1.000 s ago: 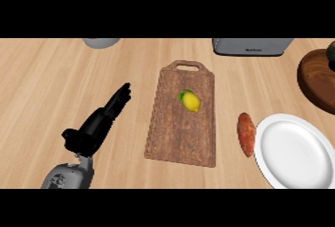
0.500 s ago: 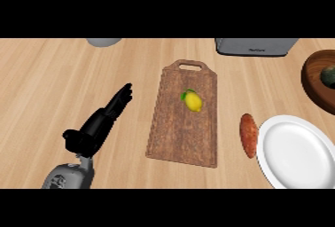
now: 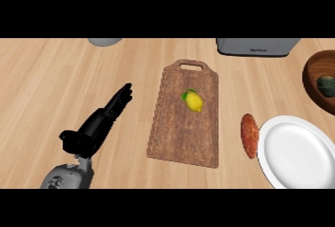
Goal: Pick the squash from the plate and place it in the bowl
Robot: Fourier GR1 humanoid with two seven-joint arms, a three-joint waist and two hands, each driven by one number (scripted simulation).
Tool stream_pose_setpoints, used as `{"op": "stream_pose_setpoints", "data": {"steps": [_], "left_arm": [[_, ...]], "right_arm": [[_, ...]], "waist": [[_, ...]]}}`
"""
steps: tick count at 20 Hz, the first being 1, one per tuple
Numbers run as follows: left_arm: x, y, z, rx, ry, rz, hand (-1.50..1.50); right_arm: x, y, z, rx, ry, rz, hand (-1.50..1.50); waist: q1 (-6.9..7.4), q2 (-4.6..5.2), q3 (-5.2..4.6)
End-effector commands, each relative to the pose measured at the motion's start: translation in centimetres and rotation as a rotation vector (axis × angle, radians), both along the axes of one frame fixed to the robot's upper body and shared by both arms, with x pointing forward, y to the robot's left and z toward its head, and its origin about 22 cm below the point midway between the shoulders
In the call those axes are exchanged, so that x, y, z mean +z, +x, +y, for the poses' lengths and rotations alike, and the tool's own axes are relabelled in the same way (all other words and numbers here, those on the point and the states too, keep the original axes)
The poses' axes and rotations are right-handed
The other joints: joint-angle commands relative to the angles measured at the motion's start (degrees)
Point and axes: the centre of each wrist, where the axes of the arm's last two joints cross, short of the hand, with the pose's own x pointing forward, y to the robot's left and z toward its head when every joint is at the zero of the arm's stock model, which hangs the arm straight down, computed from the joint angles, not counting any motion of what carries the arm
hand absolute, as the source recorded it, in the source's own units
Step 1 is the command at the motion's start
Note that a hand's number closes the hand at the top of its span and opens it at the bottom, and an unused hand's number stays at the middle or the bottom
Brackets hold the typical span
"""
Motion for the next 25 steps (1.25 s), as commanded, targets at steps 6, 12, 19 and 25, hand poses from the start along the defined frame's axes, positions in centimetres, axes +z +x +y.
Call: {"op": "stream_pose_setpoints", "data": {"steps": [6, 12, 19, 25], "left_arm": [[-0.9, -0.5, 0.6, 0.01, 0.0, 0.005, 0.0], [-1.3, -0.5, -0.4, 0.052, -0.002, 0.006, 0.0], [-0.7, -0.7, 1.4, 0.044, 0.005, 0.001, 0.0], [0.4, -1.3, 1.2, 0.046, 0.008, 0.008, 0.0]], "right_arm": [[2.6, -4.5, -5.9, -0.179, 0.182, -0.298, -1.5], [1.4, -10.0, -9.9, -0.29, 0.239, -0.399, -1.5], [-0.3, -17.9, -13.9, -0.275, 0.245, -0.447, -1.5], [-0.4, -23.5, -15.9, -0.209, 0.296, -0.431, -1.5]], "waist": [[-1.1, -0.21, 0.03], [-2.18, -0.49, 0.02], [-2.27, -0.65, 0.01], [-2.38, -0.89, -0.03]]}}
